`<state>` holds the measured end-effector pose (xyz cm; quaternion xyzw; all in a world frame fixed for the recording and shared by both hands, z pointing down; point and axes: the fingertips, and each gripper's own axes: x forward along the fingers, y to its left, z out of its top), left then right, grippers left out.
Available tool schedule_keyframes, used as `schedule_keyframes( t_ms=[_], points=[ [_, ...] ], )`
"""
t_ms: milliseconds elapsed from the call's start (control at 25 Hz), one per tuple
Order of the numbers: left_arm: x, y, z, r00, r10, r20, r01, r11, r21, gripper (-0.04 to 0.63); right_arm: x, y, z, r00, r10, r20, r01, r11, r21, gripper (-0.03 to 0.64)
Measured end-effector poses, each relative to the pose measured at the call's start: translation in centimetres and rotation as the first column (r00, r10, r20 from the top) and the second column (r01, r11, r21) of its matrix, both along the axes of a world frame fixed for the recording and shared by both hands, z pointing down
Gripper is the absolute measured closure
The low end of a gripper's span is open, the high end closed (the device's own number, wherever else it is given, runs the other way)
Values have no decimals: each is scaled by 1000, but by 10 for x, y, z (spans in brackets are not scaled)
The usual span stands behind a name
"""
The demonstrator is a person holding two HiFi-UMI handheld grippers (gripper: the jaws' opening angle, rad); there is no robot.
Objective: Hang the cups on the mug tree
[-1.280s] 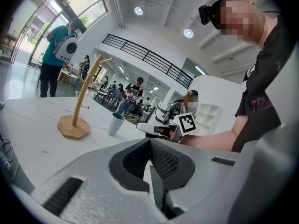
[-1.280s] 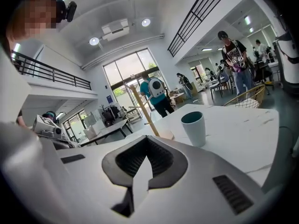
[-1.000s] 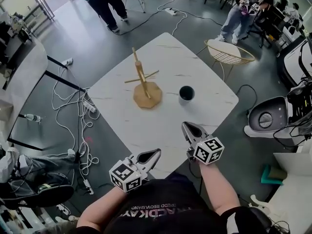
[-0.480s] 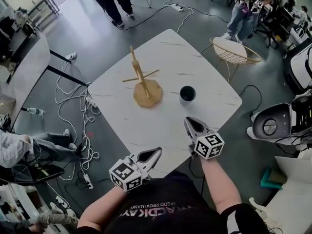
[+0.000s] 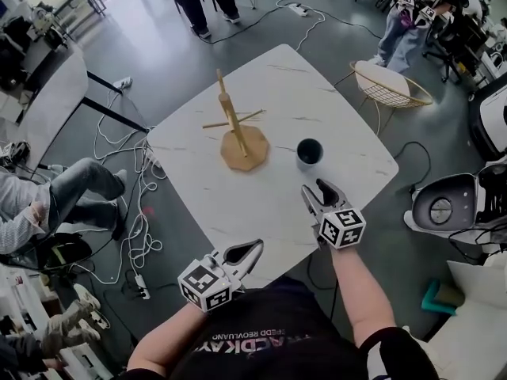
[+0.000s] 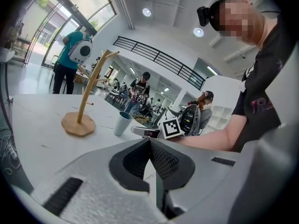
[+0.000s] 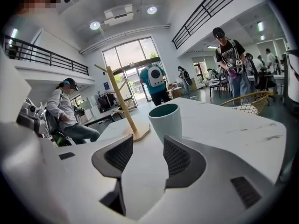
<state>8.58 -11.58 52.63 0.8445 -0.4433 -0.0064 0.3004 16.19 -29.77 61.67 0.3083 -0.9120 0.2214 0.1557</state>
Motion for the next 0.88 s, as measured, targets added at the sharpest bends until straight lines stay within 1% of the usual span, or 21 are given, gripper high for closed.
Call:
schedule_keyframes(
  t_ms=[200,360,640,880],
  points=[
    [-4,5,1,1000,-25,3,26,1000,-6,601,3,-21,16,998,-5,-68,6,1000,16,392],
    [-9,11,3,999,-45,10,45,999,-16,601,2,-34,27,995,-13,-102,15,1000,24,352],
    [-13,11,7,998,-65,13,65,997,-31,601,-11,-54,41,980,-76,-186,91,993,71,327],
    [-12,13,11,997,-77,16,78,996,-49,601,-13,-67,56,966,-116,-230,139,986,88,314]
  ],
)
